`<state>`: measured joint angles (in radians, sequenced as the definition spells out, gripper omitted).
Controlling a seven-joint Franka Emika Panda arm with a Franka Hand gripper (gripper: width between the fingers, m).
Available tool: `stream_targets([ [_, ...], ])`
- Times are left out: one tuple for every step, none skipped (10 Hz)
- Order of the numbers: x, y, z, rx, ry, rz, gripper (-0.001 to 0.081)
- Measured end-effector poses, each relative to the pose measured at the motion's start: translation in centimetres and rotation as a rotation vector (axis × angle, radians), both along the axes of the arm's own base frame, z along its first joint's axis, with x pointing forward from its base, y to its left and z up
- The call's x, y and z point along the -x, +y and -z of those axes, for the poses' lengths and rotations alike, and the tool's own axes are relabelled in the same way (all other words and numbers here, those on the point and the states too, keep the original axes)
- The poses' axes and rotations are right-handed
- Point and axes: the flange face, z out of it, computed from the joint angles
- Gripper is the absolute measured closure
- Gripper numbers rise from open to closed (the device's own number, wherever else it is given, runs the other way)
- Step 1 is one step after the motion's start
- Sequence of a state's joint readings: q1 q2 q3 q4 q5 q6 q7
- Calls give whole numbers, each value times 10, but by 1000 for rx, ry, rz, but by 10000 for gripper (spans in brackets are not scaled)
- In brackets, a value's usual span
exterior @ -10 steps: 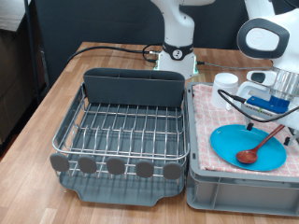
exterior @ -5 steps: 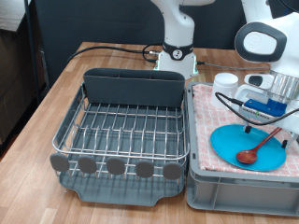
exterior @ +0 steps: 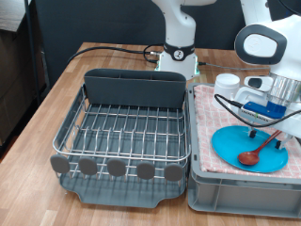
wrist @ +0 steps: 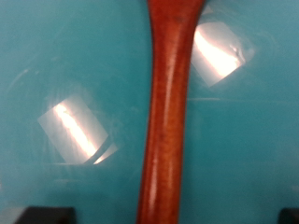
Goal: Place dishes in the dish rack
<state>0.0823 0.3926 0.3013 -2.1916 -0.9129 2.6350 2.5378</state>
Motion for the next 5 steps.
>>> stream_targets([
  [1, 0, 1, -1, -2, 3, 401],
  [2, 1, 1, -2, -5, 6, 401],
  [3, 1, 2, -3, -5, 8, 583],
  [3, 1, 2, -3, -4, 8, 718],
  [3, 2, 2, -4, -4, 7, 718],
])
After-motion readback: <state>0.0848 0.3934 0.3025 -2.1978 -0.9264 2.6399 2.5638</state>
